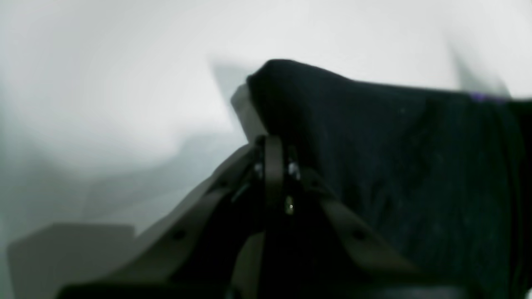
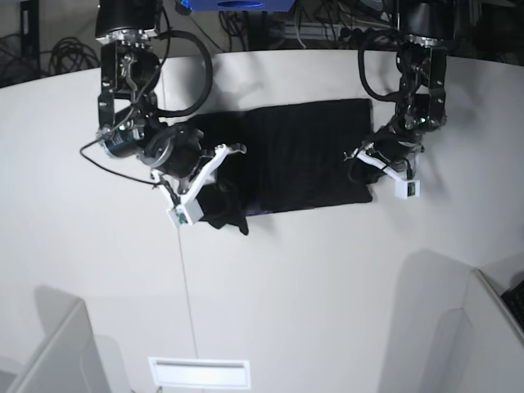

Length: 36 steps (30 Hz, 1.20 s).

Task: Fold the T-shirt properly
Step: 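Lift the strip end with the right gripper and fold it toward the left gripper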

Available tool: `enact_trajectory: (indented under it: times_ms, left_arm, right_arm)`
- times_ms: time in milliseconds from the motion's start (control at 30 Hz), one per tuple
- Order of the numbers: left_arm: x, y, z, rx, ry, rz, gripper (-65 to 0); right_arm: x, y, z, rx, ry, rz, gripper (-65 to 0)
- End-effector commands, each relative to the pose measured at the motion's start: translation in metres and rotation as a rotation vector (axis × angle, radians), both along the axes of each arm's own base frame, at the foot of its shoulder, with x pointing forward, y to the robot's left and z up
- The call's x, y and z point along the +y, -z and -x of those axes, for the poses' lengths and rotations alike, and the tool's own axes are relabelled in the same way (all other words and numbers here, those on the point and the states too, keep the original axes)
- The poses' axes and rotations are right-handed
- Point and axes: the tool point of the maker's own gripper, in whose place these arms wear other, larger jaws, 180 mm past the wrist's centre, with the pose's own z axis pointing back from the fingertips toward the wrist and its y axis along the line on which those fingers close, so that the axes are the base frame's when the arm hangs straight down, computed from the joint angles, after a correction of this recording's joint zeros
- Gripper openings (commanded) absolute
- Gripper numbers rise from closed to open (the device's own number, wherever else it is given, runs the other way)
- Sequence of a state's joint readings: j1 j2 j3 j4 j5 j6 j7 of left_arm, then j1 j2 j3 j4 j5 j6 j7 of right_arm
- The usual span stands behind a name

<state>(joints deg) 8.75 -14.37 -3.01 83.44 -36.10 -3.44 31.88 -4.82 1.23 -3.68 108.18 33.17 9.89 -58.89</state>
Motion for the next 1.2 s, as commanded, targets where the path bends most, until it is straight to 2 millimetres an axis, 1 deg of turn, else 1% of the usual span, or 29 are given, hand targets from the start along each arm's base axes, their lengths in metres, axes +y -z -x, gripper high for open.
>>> enact_trajectory:
  times_ms: [0, 133, 167, 233, 267, 367, 500, 600, 667, 733, 833, 867, 967, 1100, 1167]
  left_arm:
    - [0.014, 0.012, 0.020, 0.097, 0.000, -0.044, -65.0]
    - [0.037, 0.009, 0.031, 0.097, -0.056, -0.061, -65.0]
    - [0.041, 0.009, 0.032, 0.099, -0.064, -0.062, -65.0]
    - [0.046, 0.012, 0.040, 0.114, -0.076, -0.067, -65.0]
    - [0.046, 0.013, 0.043, 0.119, -0.074, -0.067, -65.0]
    - [0.042, 0.016, 0.050, 0.135, -0.062, -0.066, -65.0]
    - [0.034, 0.019, 0.052, 0.140, -0.054, -0.055, -65.0]
    - [0.012, 0.023, 0.052, 0.149, 0.003, -0.043, -65.0]
    - [0.002, 0.023, 0.050, 0.147, 0.032, -0.037, -65.0]
    - [-0.005, 0.023, 0.043, 0.140, 0.049, -0.032, -65.0]
    - [-0.012, 0.024, 0.038, 0.138, 0.055, -0.020, -65.0]
    - [-0.013, 0.021, 0.032, 0.124, 0.051, -0.016, -65.0]
    - [-0.016, 0.016, 0.023, 0.108, 0.061, -0.015, -65.0]
    - [-0.019, 0.015, 0.021, 0.103, 0.058, -0.006, -65.0]
    - [-0.019, 0.015, 0.022, 0.104, 0.058, -0.006, -65.0]
  right_arm:
    - [0.003, -0.012, -0.005, -0.043, -0.002, -0.020, -65.0]
    - [0.012, -0.013, -0.002, -0.043, -0.029, -0.028, -65.0]
    - [0.015, -0.016, -0.001, -0.052, -0.038, -0.030, -65.0]
    - [0.020, -0.023, 0.001, -0.071, -0.053, -0.035, -65.0]
    - [0.024, -0.027, 0.001, -0.075, -0.052, -0.043, -65.0]
    - [0.035, -0.033, 0.006, -0.064, -0.043, -0.066, -65.0]
    - [0.051, -0.034, 0.013, -0.048, -0.076, -0.078, -65.0]
    - [0.064, -0.038, 0.017, -0.048, -0.095, -0.104, -65.0]
    - [0.071, -0.041, 0.017, -0.049, -0.100, -0.121, -65.0]
    - [0.075, -0.043, 0.017, -0.049, -0.100, -0.135, -65.0]
    - [0.080, -0.047, 0.017, -0.051, -0.098, -0.155, -65.0]
    - [0.081, -0.048, 0.017, -0.052, -0.097, -0.159, -65.0]
    - [0.081, -0.052, 0.013, -0.079, -0.079, -0.174, -65.0]
    - [0.081, -0.051, 0.013, -0.082, -0.067, -0.184, -65.0]
    - [0.085, -0.055, 0.012, -0.095, -0.051, -0.210, -65.0]
